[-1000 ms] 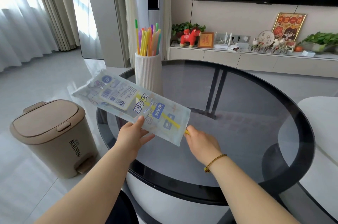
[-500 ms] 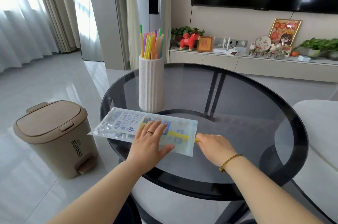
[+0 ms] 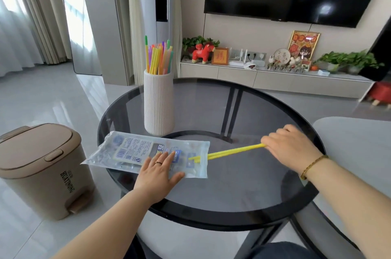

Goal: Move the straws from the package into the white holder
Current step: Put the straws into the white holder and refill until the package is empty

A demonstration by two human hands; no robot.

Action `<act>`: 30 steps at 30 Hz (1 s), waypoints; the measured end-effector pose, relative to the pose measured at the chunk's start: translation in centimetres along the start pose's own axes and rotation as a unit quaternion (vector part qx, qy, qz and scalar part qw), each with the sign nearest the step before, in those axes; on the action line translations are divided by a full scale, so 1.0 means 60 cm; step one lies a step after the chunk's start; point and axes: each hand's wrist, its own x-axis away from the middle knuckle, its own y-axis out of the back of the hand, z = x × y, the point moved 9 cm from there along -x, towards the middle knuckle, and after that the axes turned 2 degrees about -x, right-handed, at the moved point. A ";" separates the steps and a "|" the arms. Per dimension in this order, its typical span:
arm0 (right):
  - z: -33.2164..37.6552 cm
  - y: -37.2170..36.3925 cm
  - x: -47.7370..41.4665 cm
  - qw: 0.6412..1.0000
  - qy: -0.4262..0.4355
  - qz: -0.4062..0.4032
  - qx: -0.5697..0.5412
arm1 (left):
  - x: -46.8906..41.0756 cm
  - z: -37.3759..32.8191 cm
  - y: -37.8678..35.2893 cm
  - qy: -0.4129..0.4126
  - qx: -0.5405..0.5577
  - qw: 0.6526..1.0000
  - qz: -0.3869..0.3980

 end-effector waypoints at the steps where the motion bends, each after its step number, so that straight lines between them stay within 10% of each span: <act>1: -0.010 0.025 -0.004 0.999 0.019 -0.041 0.025 | -0.001 0.001 -0.002 0.003 -0.002 1.000 0.008; 10: -0.059 0.112 -0.037 0.984 0.068 0.002 0.165 | 0.000 -0.016 0.032 0.042 0.108 0.992 0.040; 15: -0.021 0.182 -0.055 0.975 0.090 -0.086 0.186 | 0.005 -0.113 0.165 -0.059 0.197 0.970 -0.129; 24: 0.044 0.270 -0.079 0.937 0.131 -0.261 0.192 | -0.010 -0.138 0.197 -0.050 0.332 0.934 -0.122; 28: -0.004 0.284 -0.091 0.919 -0.031 -0.324 -0.221 | -0.018 -0.095 0.197 -0.013 0.483 0.868 -0.114; 30: -0.013 0.234 -0.110 0.771 -0.138 -0.246 -0.571 | -0.025 -0.083 0.196 0.003 0.539 0.838 -0.090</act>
